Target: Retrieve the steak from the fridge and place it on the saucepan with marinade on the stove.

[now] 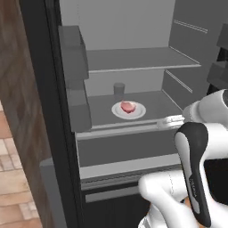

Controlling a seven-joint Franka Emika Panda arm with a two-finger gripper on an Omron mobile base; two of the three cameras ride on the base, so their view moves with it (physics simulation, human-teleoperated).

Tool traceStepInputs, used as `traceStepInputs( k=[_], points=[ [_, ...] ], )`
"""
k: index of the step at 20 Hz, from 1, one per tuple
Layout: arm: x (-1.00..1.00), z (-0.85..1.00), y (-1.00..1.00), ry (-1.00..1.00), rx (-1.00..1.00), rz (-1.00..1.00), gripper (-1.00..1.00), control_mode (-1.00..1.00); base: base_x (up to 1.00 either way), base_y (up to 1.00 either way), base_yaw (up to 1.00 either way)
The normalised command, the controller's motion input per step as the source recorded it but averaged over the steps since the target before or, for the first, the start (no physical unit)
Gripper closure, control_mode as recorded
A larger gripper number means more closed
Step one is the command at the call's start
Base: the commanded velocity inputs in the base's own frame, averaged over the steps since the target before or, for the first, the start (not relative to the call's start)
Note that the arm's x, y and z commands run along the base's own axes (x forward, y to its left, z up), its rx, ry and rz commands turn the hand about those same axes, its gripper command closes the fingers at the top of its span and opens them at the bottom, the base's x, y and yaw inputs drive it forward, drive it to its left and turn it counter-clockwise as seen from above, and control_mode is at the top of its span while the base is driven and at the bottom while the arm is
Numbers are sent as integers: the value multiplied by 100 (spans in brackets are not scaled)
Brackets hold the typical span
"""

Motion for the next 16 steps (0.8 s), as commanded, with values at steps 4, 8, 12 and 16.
traceStepInputs(
  k=[4, 8, 12, 16],
  points=[
    [0, 0, 0, 0, 0, 0, -100, 100, 91, 0, 0],
    [0, 0, 0, 0, 0, 0, -100, 100, 97, 0, 0],
    [0, 0, 0, 0, 0, 0, -100, 100, 97, 0, 0],
    [0, 0, 0, 0, 0, 0, -100, 100, 77, 0, 0]
  ],
)
